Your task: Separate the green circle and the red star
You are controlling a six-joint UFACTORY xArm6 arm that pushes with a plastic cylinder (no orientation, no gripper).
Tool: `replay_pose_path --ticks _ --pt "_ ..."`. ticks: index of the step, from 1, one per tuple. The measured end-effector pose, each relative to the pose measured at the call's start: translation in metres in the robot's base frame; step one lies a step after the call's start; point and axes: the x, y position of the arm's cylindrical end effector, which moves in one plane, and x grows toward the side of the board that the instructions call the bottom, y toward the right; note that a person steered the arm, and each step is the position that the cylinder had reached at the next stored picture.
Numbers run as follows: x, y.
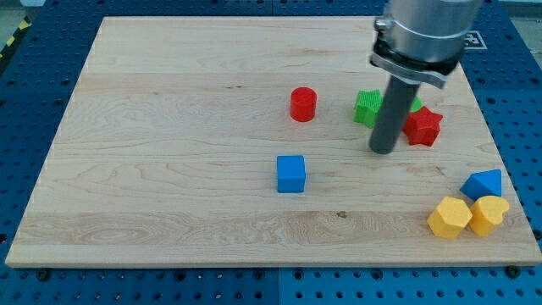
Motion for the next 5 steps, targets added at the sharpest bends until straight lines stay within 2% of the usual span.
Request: replay_pose_path --ticks 1,2,4,5 --pt "0.002 0.033" --pt "-0.020 0.053" --pt "-0.111 -0.027" --pt "-0.121 -0.043"
